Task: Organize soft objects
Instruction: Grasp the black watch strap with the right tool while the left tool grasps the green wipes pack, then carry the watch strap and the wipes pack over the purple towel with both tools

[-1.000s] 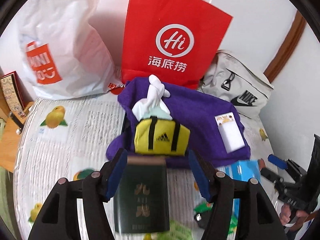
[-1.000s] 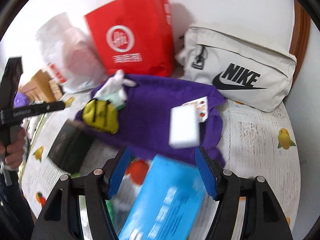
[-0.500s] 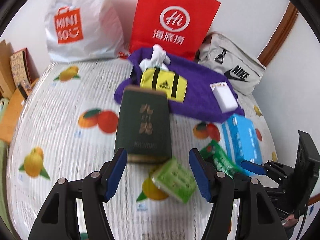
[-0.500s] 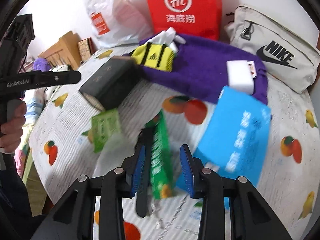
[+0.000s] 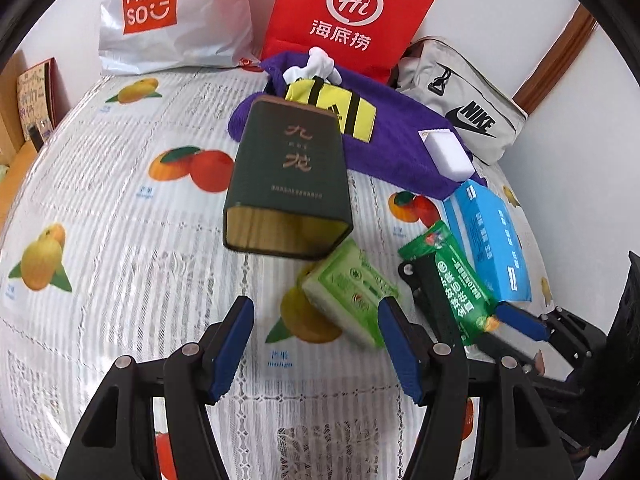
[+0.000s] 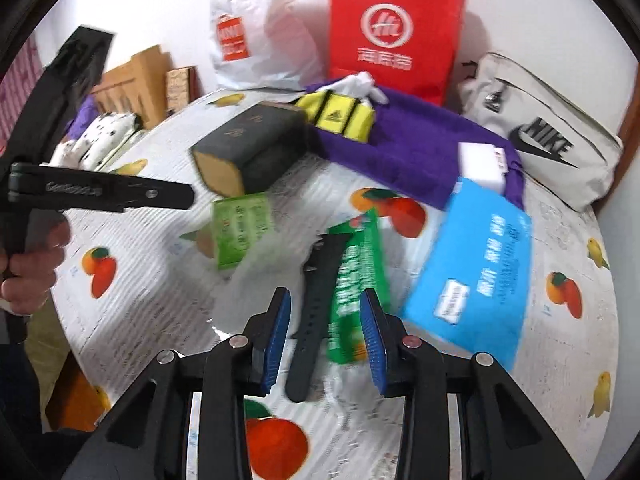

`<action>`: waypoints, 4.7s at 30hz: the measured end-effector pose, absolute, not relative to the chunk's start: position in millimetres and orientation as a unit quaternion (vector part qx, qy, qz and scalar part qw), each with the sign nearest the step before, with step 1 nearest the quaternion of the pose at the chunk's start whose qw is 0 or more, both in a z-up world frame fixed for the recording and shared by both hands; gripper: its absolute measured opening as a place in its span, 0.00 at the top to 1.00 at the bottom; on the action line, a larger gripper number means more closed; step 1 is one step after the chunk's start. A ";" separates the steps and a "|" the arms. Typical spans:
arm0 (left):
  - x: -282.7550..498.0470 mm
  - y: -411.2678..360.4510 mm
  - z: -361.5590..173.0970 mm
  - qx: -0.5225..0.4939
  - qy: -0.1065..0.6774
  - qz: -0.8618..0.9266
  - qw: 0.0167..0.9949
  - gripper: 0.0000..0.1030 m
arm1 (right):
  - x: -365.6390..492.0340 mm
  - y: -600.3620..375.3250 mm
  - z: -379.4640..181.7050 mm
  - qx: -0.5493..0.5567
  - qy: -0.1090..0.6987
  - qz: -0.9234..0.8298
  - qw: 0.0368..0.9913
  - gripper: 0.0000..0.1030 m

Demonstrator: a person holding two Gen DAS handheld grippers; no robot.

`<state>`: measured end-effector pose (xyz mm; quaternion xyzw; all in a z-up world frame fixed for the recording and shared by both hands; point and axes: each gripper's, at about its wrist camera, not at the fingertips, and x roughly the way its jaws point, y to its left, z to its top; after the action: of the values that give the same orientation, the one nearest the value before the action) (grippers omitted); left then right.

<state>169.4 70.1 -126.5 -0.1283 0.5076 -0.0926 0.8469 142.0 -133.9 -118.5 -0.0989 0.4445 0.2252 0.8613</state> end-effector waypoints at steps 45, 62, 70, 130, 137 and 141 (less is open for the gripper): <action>174.8 45.7 -152.8 -0.130 0.512 -0.125 0.840 0.39 | 119.0 -152.6 -157.1 -0.064 0.474 0.225 0.849 0.80; 206.8 5.5 -171.5 -0.074 0.512 -0.012 0.856 0.30 | 99.1 -177.4 -150.6 -0.052 0.477 0.226 0.848 0.80; 181.8 26.6 -169.0 -0.073 0.528 -0.019 0.846 0.26 | 98.2 -186.6 -146.6 -0.033 0.468 0.227 0.854 0.80; 169.1 54.7 -83.0 -0.059 0.445 -0.024 0.893 0.38 | 113.6 -241.9 -88.7 0.001 0.439 0.169 0.883 0.80; 206.0 51.1 -69.1 -0.062 0.442 -0.039 0.894 0.38 | 164.1 -242.0 -70.1 0.005 0.423 0.171 0.890 0.80; 229.8 47.3 -63.8 -0.057 0.442 -0.046 0.894 0.38 | 197.3 -236.6 -62.0 0.008 0.416 0.178 0.892 0.80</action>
<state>229.8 47.3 -63.8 -0.0566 0.4419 -0.0462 0.8941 197.3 -236.6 -62.0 0.0076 0.4164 0.1778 0.8916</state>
